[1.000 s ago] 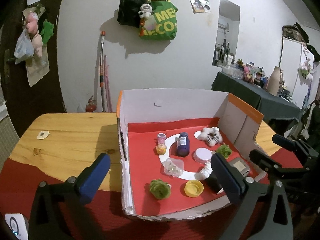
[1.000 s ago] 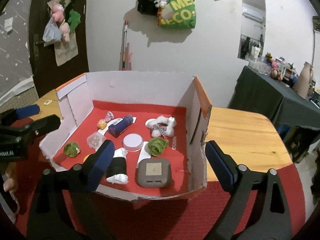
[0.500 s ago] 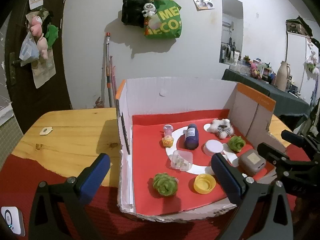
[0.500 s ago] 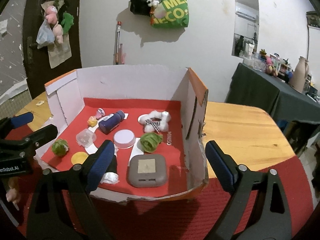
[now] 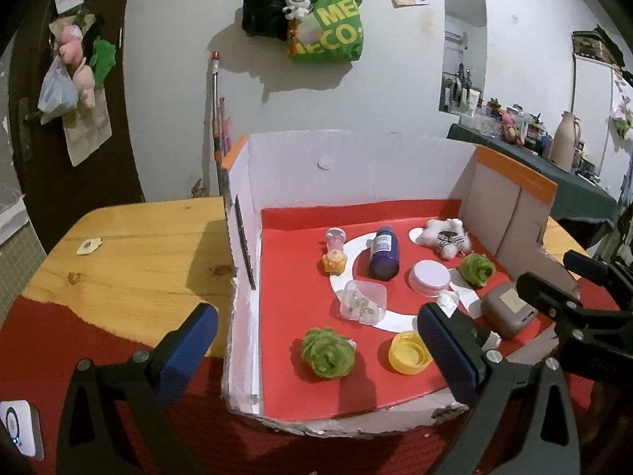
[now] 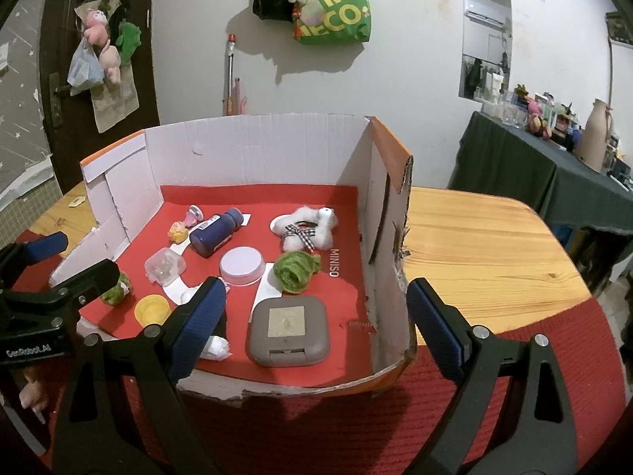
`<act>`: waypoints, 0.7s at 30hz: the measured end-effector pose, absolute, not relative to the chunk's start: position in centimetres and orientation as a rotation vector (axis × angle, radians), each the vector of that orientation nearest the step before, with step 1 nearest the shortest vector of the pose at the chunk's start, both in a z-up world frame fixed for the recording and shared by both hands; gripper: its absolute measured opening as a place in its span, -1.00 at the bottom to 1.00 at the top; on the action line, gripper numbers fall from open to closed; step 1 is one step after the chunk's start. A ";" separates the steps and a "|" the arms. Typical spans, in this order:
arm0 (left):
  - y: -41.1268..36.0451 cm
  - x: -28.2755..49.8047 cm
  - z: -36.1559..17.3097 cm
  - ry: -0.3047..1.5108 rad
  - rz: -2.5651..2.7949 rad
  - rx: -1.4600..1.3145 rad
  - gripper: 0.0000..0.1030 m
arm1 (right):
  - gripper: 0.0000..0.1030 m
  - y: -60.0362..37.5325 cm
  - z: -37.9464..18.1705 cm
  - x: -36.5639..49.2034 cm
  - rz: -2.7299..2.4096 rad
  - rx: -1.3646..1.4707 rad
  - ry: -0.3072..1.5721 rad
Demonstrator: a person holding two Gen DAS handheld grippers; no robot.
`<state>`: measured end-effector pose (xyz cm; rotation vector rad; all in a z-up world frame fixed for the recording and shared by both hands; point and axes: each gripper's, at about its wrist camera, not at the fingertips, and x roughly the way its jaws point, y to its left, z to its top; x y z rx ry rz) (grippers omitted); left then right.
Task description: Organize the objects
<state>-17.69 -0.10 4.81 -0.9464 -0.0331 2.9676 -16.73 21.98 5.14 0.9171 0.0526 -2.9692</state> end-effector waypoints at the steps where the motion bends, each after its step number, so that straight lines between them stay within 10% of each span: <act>1: -0.2 -17.7 4.8 -0.043 2.965 -0.952 0.99 | 0.92 22.0 5.1 -16.7 -2.967 0.918 0.052; 21: -0.6 -17.6 4.8 -0.047 2.972 -0.948 0.99 | 0.93 22.5 5.0 -16.9 -2.972 0.938 0.023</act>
